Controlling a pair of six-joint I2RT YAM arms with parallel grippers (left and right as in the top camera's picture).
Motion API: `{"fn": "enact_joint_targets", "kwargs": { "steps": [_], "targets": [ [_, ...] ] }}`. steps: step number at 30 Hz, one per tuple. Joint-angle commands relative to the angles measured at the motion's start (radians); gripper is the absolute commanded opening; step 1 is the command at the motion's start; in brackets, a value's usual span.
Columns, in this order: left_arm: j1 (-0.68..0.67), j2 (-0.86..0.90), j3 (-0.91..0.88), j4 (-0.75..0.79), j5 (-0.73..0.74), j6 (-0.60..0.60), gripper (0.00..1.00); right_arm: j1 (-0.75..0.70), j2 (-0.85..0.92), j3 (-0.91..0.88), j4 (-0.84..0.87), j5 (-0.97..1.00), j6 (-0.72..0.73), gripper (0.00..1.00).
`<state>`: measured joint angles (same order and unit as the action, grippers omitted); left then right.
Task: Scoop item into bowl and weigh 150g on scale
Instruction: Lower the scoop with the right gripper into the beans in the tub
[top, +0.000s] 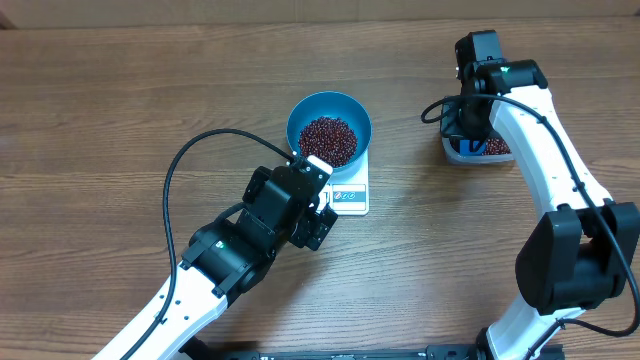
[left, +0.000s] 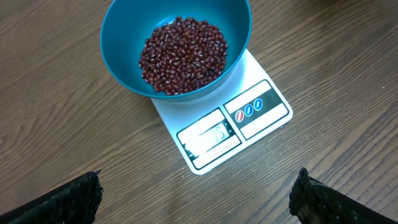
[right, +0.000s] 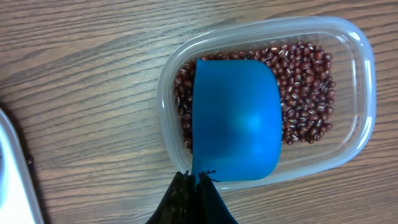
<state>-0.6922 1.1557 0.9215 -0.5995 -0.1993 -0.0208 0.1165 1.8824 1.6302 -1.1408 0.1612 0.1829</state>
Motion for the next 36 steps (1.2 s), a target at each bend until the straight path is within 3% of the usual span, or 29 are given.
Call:
{"fn": "enact_joint_targets", "kwargs": {
  "steps": [1, 14, 36],
  "targets": [
    [-0.002, -0.011, -0.010, 0.001, -0.011, -0.010, 1.00, 0.003, -0.006, -0.006, -0.004, -0.074, 0.000, 0.04],
    [-0.002, -0.011, -0.010, 0.001, -0.011, -0.010, 1.00, -0.015, -0.006, -0.006, -0.031, 0.274, -0.008, 0.04],
    [-0.002, -0.011, -0.010, 0.001, -0.011, -0.010, 1.00, -0.015, 0.039, -0.052, 0.011, 0.298, -0.007, 0.04]
  ]
}}
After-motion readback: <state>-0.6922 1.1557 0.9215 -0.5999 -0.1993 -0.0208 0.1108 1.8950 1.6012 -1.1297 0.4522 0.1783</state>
